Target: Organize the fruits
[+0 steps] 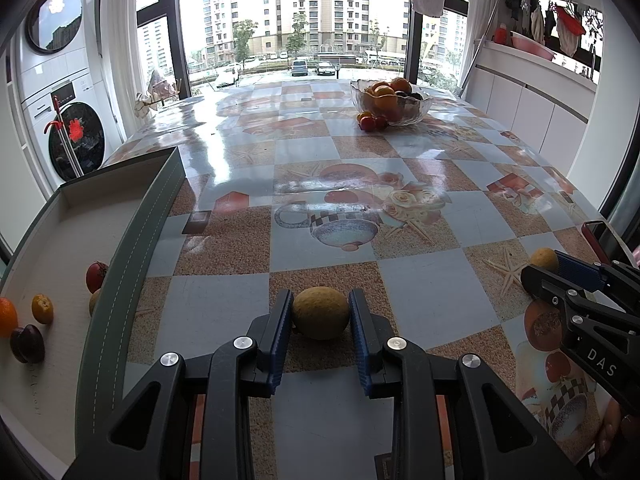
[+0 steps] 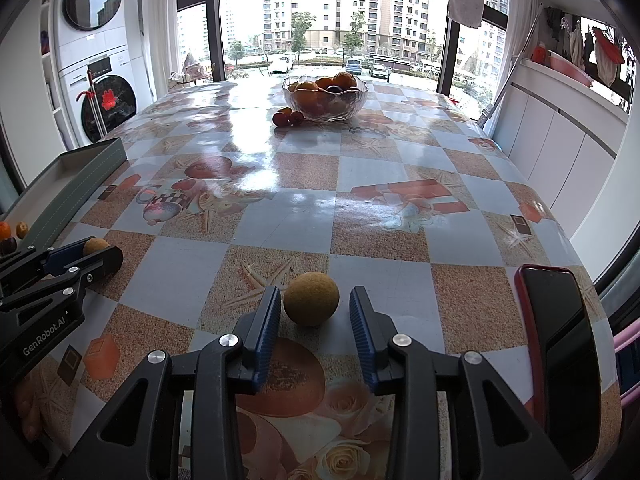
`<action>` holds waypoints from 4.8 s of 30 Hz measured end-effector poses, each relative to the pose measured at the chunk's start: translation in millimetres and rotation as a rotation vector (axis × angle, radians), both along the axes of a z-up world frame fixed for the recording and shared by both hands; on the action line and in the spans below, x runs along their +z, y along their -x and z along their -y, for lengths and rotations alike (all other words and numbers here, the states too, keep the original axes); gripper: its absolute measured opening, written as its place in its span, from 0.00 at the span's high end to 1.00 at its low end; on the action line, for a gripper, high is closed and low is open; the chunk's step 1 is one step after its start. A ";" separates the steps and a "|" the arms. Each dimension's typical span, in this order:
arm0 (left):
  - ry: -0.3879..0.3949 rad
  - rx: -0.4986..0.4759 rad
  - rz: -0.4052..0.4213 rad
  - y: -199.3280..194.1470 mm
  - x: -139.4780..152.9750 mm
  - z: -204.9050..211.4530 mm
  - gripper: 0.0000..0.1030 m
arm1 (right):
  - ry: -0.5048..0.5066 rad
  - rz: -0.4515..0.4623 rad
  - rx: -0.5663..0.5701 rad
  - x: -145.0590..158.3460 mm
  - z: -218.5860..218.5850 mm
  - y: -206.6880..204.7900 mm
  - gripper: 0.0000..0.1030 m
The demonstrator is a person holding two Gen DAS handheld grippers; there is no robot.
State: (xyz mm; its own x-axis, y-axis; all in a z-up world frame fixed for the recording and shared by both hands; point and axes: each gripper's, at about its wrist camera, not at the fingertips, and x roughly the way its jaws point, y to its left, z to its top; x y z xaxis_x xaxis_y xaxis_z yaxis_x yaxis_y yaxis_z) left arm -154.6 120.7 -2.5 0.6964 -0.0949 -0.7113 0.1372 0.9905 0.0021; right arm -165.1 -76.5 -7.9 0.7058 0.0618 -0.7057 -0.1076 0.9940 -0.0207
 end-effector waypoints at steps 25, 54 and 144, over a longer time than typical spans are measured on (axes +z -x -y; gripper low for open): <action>-0.001 0.000 0.000 0.0 0.0 0.2 0.72 | 0.001 0.000 0.000 0.1 -0.1 -0.1 0.61; 0.000 0.001 0.000 -0.1 -0.2 0.2 0.72 | 0.006 -0.007 -0.015 -2.0 4.6 1.6 0.56; 0.090 -0.045 -0.052 10.2 7.7 -0.4 0.72 | -0.102 -0.117 0.013 9.5 8.5 2.2 0.71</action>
